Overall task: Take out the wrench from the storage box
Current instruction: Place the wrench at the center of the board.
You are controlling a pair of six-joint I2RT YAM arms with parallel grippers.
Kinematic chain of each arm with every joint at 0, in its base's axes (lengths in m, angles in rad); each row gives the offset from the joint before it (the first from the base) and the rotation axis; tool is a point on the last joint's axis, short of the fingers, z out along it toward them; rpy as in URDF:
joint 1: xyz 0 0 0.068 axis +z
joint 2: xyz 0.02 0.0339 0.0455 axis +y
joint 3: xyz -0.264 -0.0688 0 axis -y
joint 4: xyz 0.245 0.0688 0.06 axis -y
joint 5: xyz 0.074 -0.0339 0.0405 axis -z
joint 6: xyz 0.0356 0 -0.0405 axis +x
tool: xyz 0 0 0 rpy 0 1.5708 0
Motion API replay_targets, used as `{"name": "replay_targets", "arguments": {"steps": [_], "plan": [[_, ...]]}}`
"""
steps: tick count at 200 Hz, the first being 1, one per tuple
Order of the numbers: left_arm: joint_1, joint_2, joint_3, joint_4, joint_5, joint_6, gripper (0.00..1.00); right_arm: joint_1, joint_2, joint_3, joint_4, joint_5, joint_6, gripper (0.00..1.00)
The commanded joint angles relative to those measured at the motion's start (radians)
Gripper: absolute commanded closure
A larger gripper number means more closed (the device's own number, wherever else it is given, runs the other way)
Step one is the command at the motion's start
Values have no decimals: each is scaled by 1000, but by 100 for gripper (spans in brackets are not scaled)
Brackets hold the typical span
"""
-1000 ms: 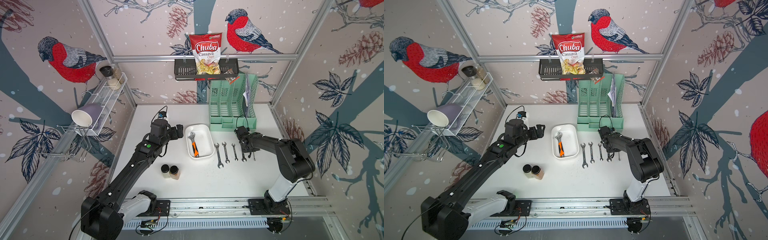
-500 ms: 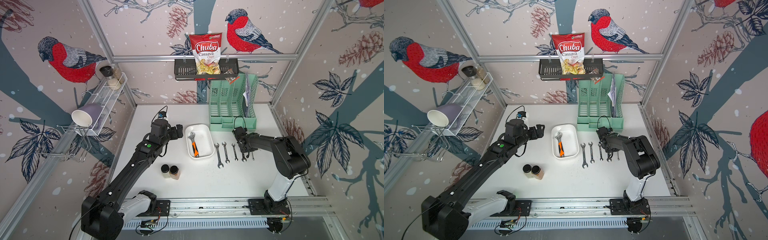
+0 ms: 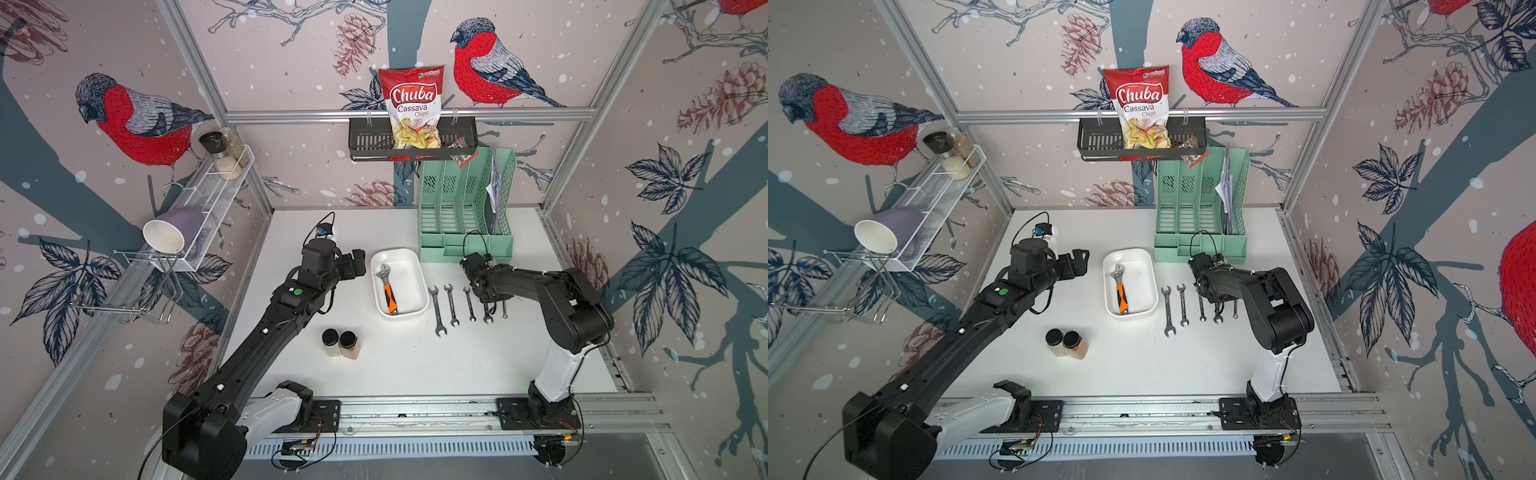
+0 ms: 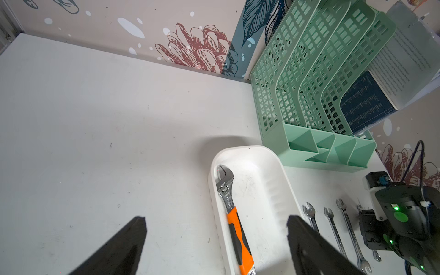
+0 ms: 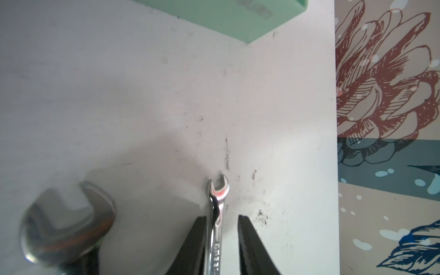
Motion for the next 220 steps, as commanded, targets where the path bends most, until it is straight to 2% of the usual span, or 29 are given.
{"name": "replay_targets", "arguments": {"steps": [1, 46, 82, 106, 141, 158, 178, 220], "plan": [[-1, -4, 3, 16, -8, 15, 4, 12, 12, 5, -24, -102, 23, 66], [0, -12, 2, 15, -19, 18, 4, 29, -25, 21, -55, -101, 38, 62], [0, -15, 2, 16, -26, 17, 4, 31, -135, 25, -97, -139, 88, 62], [0, -21, 0, 14, -44, 15, 4, 40, -252, 53, -109, -263, 132, 63], [-1, -34, 8, -19, -73, -9, 4, 133, -358, 120, -19, -498, 199, 62], [-1, -43, 7, -41, -96, -8, 4, 201, -336, 170, 37, -596, 220, 61], [-2, -44, 5, -63, -140, 0, 4, 289, -231, 278, 54, -670, 218, 61], [0, -48, -5, -55, -191, 22, 4, 415, 27, 488, 39, -725, 183, 56]]}}
